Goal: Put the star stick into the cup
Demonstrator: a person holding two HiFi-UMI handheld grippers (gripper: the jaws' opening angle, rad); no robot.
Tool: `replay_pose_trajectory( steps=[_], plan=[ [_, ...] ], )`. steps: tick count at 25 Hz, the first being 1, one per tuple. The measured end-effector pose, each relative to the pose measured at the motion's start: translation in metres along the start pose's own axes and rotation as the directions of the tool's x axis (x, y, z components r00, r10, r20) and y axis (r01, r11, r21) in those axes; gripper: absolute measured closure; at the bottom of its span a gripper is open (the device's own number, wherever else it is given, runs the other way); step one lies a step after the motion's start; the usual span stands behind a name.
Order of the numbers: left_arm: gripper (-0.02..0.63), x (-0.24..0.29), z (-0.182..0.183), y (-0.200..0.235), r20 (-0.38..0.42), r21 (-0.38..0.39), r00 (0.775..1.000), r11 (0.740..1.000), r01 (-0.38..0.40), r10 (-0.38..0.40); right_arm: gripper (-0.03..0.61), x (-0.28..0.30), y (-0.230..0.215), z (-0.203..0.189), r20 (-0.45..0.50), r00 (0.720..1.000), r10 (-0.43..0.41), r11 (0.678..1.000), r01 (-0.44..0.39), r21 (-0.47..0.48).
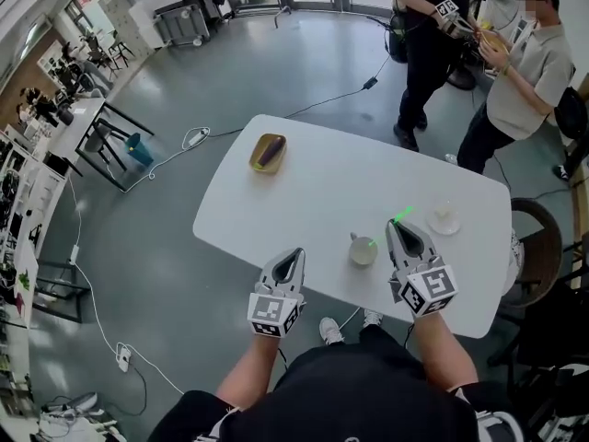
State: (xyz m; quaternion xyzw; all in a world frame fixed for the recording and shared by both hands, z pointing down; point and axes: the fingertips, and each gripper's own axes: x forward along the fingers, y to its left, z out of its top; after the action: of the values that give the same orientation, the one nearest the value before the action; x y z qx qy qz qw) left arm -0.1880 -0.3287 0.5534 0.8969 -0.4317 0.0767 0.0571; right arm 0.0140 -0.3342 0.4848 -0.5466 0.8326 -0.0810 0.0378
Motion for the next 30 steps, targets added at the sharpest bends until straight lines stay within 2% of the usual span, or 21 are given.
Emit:
replay_pose_trajectory(
  steps=[7,16,22,30],
  plan=[
    [0.603,0.006,-0.02,-0.002,-0.045,-0.045,0.999,0.999,-0.023,0.021,0.568,0.024,-0.006,-0.039,-0.1,0.995,0.02,1.0,-0.018,0.023],
    [0.603,0.008,-0.027,-0.011,-0.076,-0.045,0.996,0.998,-0.045,0.042,0.566,0.037,-0.021,-0.102,-0.211,0.977,0.033,0.99,-0.003,0.14],
    [0.603,0.002,-0.037,-0.007,-0.111,-0.051,0.991,0.995,-0.08,0.074,0.566,0.046,-0.028,-0.137,-0.284,0.957,0.058,0.971,0.012,0.239],
    [0.603,-0.006,-0.042,-0.002,-0.114,-0.068,0.989,0.992,-0.105,0.097,0.565,0.052,-0.033,-0.163,-0.362,0.932,0.033,0.968,0.061,0.245]
  ],
)
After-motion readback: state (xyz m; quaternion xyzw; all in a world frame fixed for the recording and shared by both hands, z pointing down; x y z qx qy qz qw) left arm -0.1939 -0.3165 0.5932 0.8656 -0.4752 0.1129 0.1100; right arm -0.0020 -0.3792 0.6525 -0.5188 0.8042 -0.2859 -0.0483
